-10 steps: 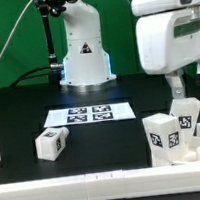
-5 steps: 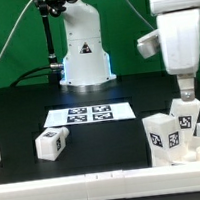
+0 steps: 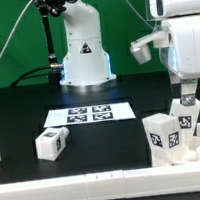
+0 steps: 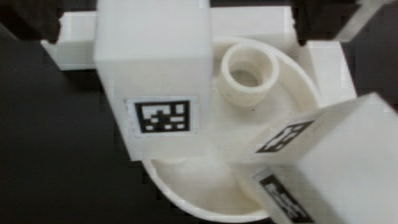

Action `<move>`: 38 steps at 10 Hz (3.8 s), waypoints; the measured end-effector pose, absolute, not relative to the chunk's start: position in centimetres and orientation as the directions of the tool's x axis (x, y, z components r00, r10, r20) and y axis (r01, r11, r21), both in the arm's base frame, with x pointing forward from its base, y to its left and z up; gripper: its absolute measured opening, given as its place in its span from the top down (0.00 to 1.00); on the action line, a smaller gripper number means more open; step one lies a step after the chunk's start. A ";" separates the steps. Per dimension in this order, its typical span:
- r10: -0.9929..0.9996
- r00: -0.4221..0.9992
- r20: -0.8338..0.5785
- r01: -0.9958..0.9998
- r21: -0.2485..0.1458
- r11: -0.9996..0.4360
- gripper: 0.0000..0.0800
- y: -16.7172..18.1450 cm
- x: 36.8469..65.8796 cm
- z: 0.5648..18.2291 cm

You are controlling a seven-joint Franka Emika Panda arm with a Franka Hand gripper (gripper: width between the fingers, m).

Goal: Assemble stool

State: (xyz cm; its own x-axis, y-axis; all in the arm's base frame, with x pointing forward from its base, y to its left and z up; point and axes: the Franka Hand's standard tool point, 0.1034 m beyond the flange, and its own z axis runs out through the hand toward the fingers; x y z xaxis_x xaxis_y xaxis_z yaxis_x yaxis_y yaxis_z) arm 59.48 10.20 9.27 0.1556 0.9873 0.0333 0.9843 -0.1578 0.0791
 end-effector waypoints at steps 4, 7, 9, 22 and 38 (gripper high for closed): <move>0.985 0.170 0.028 0.983 0.062 -0.172 0.19 9.8 58.9 8.2; 0.985 0.171 0.028 0.983 0.061 -0.172 0.51 9.8 58.9 8.2; 0.976 0.214 0.031 0.975 0.060 -0.216 0.58 9.7 58.9 8.2; 0.248 0.964 0.099 0.251 -0.018 -0.968 0.58 9.6 58.8 8.0; -0.921 0.365 -0.133 -0.925 -0.164 -0.343 0.58 11.9 58.4 8.0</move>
Offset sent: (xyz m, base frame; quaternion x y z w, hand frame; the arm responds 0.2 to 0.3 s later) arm 0.0012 0.0010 -0.0070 0.0051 0.0102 -0.0021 0.9999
